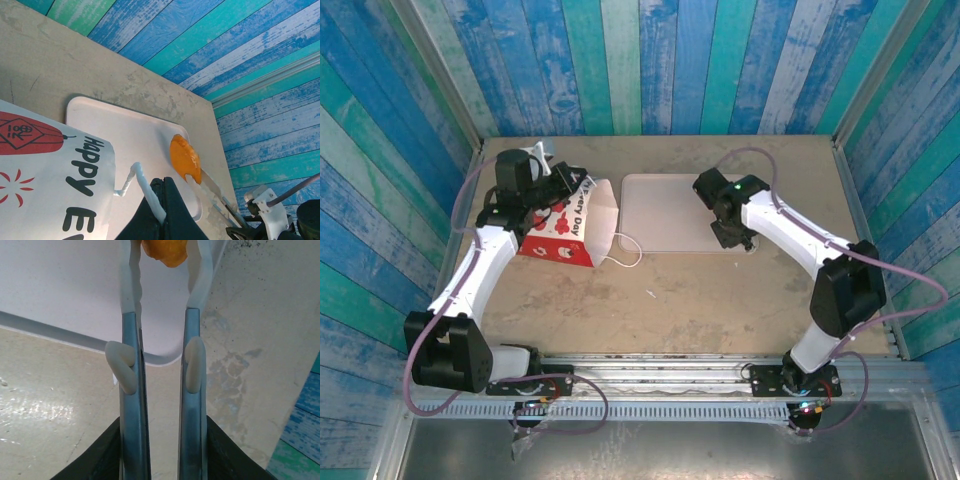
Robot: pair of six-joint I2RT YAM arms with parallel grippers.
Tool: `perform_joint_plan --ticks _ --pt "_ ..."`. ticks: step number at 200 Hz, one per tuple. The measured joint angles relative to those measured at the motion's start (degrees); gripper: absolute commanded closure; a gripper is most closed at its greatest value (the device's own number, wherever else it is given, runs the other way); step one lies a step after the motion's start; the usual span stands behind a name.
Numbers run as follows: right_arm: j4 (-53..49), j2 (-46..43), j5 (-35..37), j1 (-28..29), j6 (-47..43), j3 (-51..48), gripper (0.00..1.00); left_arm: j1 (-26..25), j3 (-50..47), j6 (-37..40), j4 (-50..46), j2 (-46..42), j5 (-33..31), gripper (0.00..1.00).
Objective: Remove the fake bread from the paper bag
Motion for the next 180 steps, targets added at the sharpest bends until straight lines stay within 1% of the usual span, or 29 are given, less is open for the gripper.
perform_joint_plan --ticks 28,69,113,180 --pt "-1.0 2.6 1.7 2.0 -0.2 0.0 0.61 0.0 0.0 -0.2 0.2 0.0 0.0 1.00" --pt "-2.3 4.3 2.2 6.7 -0.5 0.2 0.55 0.0 0.0 -0.3 0.3 0.0 0.2 1.00" --pt "-4.0 4.3 -1.2 8.4 -0.5 1.3 0.51 0.0 0.0 -0.3 0.3 0.0 0.2 1.00" --pt "-4.0 3.1 -7.0 8.8 -2.0 3.0 0.51 0.0 -0.2 -0.3 0.3 0.0 0.4 1.00"
